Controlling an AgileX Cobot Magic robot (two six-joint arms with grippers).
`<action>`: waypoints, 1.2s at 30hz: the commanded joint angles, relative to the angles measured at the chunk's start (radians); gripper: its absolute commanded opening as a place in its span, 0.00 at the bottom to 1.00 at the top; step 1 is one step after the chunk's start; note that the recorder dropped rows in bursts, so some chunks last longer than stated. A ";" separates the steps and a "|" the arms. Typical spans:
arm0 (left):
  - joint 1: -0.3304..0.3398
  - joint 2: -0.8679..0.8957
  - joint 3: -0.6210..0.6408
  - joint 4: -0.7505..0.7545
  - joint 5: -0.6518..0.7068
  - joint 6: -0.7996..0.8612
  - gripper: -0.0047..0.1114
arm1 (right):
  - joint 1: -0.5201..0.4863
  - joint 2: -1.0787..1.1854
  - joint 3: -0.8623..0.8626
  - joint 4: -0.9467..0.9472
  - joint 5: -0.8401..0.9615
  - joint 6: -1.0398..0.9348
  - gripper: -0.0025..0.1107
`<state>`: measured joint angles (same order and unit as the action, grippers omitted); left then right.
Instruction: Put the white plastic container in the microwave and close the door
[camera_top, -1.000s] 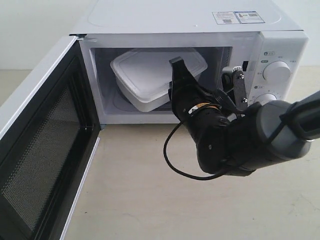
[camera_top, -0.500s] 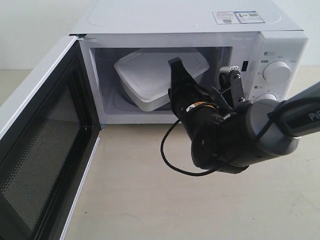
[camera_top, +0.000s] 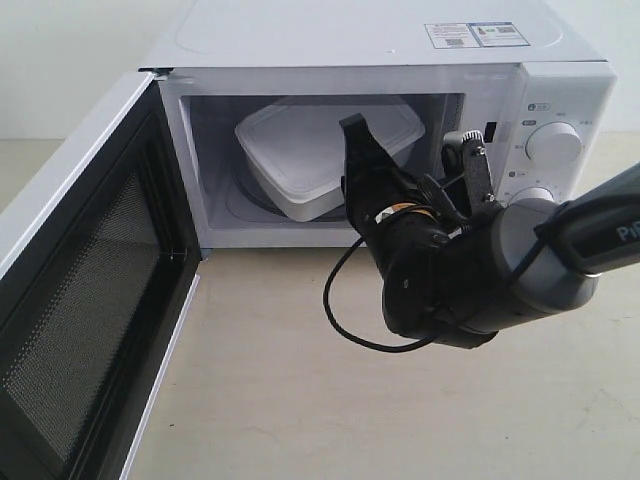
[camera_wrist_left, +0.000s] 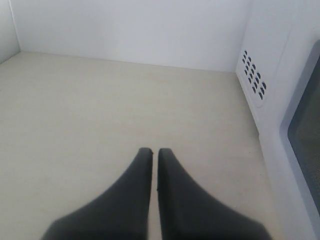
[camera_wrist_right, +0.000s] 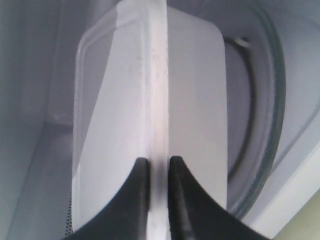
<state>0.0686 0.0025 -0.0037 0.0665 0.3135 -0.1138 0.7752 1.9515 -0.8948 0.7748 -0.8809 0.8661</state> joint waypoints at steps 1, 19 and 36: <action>0.000 -0.002 0.004 0.000 -0.003 0.002 0.08 | -0.009 -0.004 -0.006 0.004 -0.031 -0.013 0.04; 0.000 -0.002 0.004 0.000 -0.003 0.002 0.08 | -0.009 -0.018 0.032 -0.045 -0.034 -0.013 0.40; 0.000 -0.002 0.004 0.000 -0.003 0.002 0.08 | -0.007 -0.175 0.325 -0.527 0.002 -0.575 0.07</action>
<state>0.0686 0.0025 -0.0037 0.0665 0.3135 -0.1138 0.7699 1.7892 -0.5754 0.2745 -0.8916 0.3949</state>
